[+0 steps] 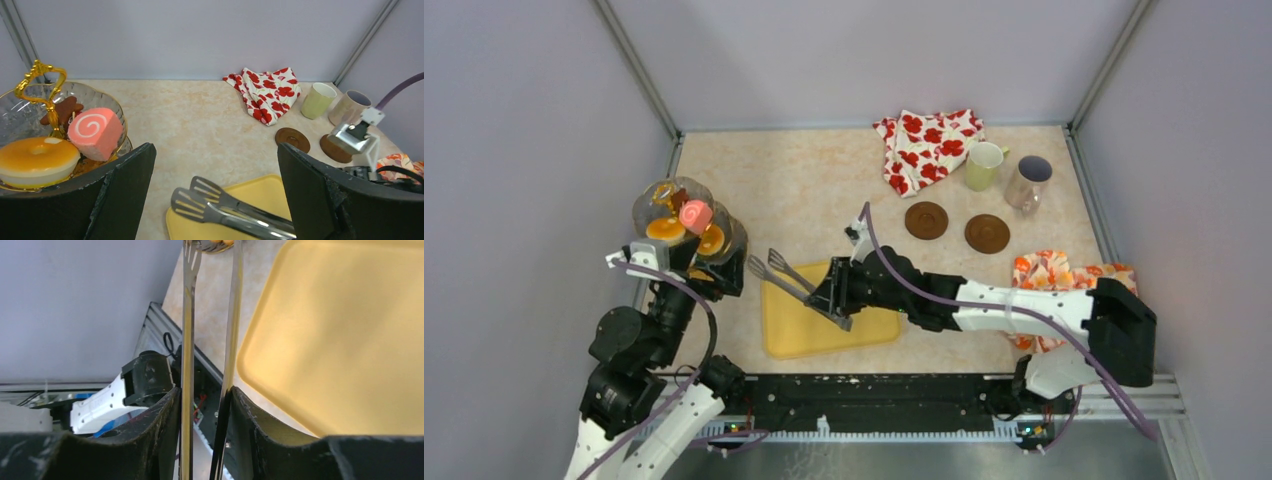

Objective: Serve the afternoon tea

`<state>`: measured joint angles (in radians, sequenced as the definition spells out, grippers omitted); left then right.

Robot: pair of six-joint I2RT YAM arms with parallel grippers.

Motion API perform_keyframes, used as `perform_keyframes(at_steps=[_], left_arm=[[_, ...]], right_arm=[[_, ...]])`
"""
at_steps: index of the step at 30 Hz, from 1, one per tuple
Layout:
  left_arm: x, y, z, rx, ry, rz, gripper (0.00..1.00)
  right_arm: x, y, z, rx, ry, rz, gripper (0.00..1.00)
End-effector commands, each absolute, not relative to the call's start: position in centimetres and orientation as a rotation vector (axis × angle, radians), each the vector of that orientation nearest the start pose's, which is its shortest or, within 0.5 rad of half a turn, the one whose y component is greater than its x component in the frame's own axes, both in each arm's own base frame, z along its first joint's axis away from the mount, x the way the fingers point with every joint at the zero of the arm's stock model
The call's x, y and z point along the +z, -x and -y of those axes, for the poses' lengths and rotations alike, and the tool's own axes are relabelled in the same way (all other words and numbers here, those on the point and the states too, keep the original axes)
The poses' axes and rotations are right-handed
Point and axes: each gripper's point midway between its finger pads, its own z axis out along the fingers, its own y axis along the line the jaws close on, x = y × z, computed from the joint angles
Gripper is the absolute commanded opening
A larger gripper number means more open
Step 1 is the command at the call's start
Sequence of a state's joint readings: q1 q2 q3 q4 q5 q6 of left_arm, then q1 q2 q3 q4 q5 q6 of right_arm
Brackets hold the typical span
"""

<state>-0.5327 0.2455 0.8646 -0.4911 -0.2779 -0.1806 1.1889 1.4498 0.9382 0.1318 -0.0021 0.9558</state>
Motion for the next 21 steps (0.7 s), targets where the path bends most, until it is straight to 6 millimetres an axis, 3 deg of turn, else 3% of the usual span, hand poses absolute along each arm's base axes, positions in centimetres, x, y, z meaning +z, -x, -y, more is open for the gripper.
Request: perform_keyframes(at_steps=[1,7,12,21], left_arm=[[36.4,-18.0,6.1,-0.405,-0.027,-1.432,0.99],[33.8,-18.9,7.2,-0.423,-0.045,-1.480,0.99],[31.0,-19.3,7.8,-0.424,-0.064,-1.530,0.99],[29.9,-19.9,8.5,-0.417,-0.101,-1.574,0.99]], right_arm=[[22.3,-16.5,-39.7,1.161,0.239,-2.087,0.40],[23.3,-22.8,-35.1,0.815,0.213,-1.986,0.40],[23.1,-28.0,-33.3,0.581,0.226,-1.933,0.40],[19.3,-36.2,-34.2,0.350,0.200,-1.929,0.40]])
